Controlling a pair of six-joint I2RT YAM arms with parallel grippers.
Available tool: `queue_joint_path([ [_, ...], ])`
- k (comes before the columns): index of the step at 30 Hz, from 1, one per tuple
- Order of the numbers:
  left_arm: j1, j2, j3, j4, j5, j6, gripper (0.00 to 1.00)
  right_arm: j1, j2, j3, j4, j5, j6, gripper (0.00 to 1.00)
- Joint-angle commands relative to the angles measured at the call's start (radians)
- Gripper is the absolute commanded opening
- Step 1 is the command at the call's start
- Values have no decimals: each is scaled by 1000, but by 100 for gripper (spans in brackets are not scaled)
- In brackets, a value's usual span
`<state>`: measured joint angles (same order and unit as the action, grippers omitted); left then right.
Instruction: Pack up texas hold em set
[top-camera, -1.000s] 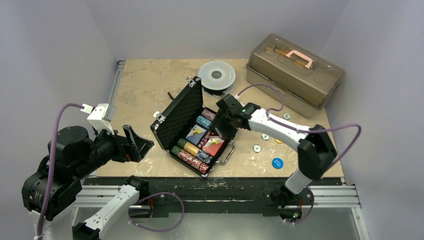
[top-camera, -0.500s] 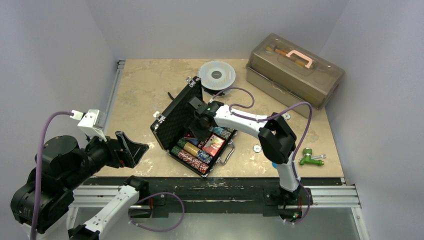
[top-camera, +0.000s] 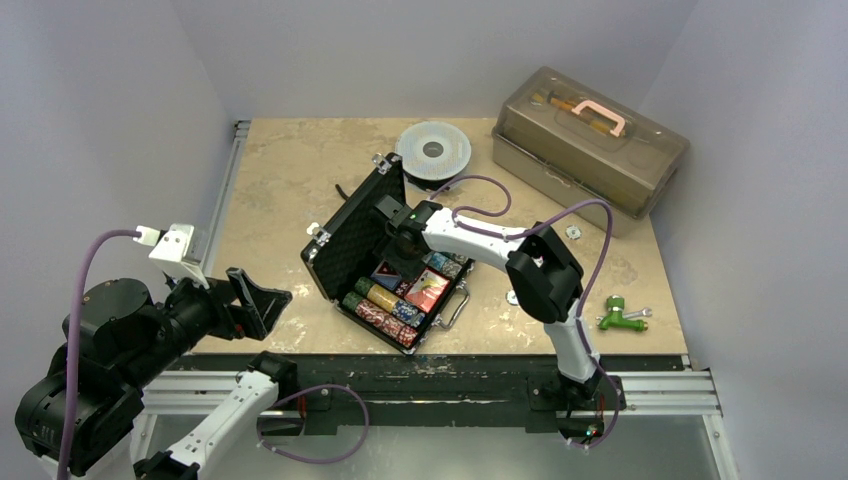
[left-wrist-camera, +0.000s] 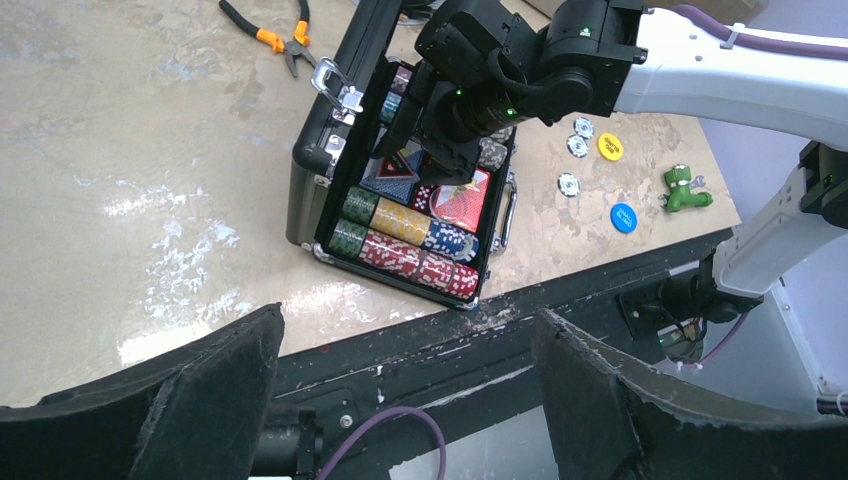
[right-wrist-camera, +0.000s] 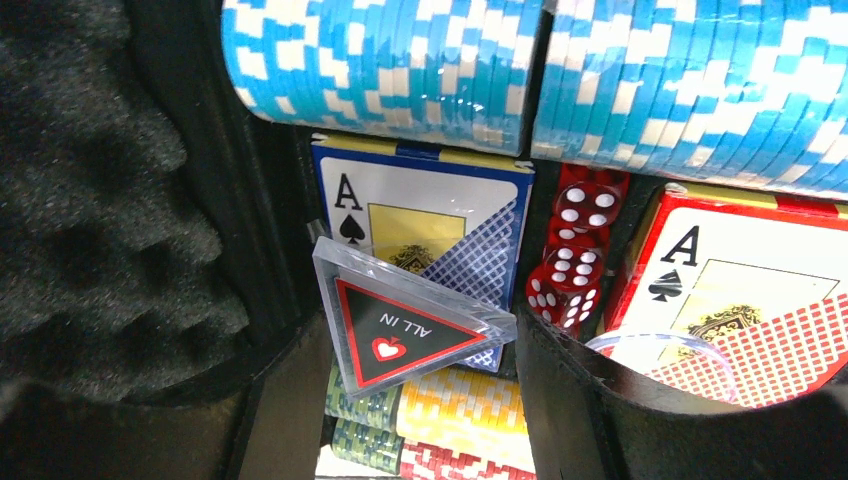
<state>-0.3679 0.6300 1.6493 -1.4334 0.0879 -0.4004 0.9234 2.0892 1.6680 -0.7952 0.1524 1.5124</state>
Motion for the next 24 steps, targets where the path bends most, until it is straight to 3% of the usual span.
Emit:
queue_joint_path([
  [1,-7,0,10,7,-22,21,90,-11,11,45,-41,59,38,25],
  [7,-8,5,9,4,-28,23,90,-32,4,15,-14,56,47,32],
  [11,-7,9,5,4,-24,21,90,-35,14,23,0,41,36,43],
  [20,-8,17,-8,11,-17,13,90,-38,-51,-27,50,-92,-11,96],
  [24,-8,20,-31,29,-12,-9,90,-76,-199,-113,104,-128,-177,99],
])
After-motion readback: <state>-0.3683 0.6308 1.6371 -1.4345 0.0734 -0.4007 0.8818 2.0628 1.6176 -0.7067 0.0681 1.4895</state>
